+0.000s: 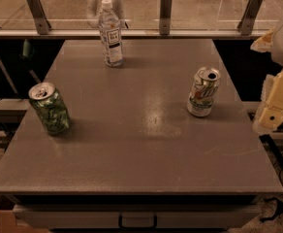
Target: Pick green can
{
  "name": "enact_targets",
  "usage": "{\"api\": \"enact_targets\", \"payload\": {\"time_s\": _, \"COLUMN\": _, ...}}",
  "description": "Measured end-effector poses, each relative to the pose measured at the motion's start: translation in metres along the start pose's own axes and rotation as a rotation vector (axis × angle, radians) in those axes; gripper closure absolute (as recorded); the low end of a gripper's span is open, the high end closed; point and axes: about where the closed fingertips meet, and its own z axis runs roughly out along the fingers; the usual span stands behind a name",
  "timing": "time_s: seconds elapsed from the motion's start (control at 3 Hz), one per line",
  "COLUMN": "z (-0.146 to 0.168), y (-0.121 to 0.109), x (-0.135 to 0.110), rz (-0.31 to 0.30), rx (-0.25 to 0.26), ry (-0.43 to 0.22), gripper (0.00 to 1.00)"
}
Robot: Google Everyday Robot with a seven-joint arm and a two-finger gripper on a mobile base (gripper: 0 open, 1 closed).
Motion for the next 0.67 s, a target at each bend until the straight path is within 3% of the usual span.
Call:
{"api": "enact_targets", "payload": {"time_s": 0.33, "z": 0.000, "y": 0.000, "x": 0.000, "rz": 0.000, "rx": 0.000, "ry": 0.000, "gripper": 0.00}}
{"api": "enact_targets", "payload": {"time_s": 0.67, "z": 0.022, "y": -0.006, "x": -0.052, "rz": -0.067, "rx": -0.023, "ry": -0.083, "gripper": 0.00}}
